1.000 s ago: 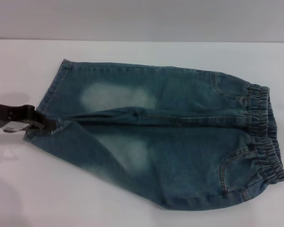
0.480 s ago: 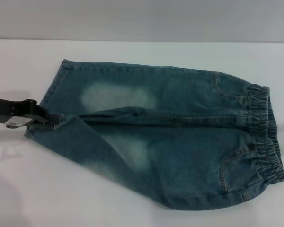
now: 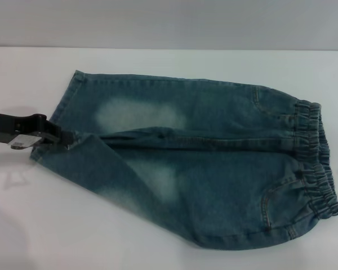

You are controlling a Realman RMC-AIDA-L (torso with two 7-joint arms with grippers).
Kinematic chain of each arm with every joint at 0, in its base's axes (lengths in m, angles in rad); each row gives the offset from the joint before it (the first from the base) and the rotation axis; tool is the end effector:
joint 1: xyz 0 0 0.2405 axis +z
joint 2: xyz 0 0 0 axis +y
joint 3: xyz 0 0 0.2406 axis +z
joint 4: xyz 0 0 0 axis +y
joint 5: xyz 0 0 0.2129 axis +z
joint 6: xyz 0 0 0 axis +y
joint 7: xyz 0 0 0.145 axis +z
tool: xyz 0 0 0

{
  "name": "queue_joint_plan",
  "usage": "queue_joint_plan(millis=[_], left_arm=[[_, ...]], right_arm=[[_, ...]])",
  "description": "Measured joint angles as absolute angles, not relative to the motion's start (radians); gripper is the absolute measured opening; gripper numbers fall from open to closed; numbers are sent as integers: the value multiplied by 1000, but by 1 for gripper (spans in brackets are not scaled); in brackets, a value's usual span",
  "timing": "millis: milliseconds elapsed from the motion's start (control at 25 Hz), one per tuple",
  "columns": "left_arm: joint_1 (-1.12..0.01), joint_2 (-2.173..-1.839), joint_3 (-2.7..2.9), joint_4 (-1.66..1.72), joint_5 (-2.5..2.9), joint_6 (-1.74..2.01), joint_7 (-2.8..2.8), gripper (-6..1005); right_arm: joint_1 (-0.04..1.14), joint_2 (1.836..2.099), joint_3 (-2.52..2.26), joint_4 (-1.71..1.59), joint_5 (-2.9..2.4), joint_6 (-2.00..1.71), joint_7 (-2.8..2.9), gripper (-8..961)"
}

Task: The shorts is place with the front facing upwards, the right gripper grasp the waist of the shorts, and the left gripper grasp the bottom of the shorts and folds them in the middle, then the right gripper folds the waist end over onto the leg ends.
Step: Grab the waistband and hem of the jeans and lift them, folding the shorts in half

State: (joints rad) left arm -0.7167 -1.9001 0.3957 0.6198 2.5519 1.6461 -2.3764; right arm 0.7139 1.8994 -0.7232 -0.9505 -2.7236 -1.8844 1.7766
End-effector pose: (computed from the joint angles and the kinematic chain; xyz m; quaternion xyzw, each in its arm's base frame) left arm -0.2819 0.3540 0.0747 -0.7602 -0.6363 -0.1080 0.0754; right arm 0.2630 0.3390 0.1082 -0.9495 0.2702 -0.1545 0.0408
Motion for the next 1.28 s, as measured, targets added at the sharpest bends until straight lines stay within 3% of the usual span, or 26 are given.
queue_joint_plan(millis=[280,920,1280], left_arm=[[-707,-1902,396,620,2537,1641,-2376,57],[-693,-1910,400,620,2535,1637,-2372,62],[-681,-1909,398,620,2536,1640,-2367,65]], right_arm=[[731,1919,-763,-892,-2787,-1878,1781,752],[734,1928,-823,-804,-2820,-1802,1799,752],[761,1959,-845,-783,-2841,-1776,1807,751]])
